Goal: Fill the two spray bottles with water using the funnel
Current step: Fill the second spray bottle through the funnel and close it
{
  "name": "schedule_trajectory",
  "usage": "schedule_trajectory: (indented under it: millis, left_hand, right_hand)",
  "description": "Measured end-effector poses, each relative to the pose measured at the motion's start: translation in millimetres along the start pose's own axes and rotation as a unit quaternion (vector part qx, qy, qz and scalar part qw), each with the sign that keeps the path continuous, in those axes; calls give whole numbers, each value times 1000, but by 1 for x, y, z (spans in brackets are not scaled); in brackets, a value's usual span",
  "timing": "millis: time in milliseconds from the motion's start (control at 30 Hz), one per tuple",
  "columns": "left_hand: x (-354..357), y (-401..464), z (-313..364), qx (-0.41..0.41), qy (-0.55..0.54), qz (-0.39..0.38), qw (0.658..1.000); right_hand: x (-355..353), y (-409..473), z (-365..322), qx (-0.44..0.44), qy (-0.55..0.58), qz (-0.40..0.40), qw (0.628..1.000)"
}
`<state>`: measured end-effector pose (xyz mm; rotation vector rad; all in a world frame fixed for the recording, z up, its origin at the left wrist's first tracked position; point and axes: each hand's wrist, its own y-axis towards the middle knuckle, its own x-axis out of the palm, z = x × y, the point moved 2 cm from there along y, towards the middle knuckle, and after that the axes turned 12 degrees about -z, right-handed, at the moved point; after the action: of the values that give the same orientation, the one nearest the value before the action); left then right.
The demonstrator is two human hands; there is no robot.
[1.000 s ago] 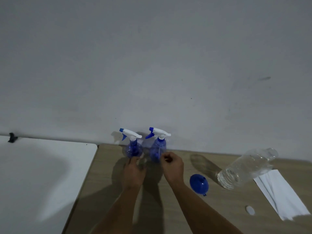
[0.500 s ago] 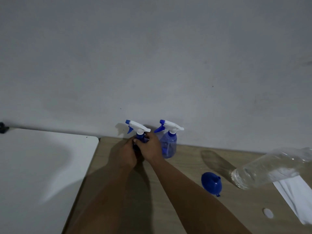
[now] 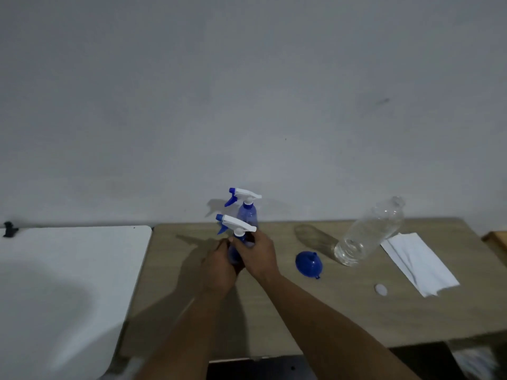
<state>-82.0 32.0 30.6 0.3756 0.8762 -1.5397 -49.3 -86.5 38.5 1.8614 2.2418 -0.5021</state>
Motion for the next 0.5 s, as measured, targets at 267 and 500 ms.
schedule_trajectory:
  millis: [267,500]
  left_hand:
    - [101,-23,43,77,-57,-105,990]
    - [147,-60,100,80,-6,-159,984]
  right_hand:
    - [-99,-69,45,28,-16,39,999]
    - [-158,-108,91,56,-19,41,997]
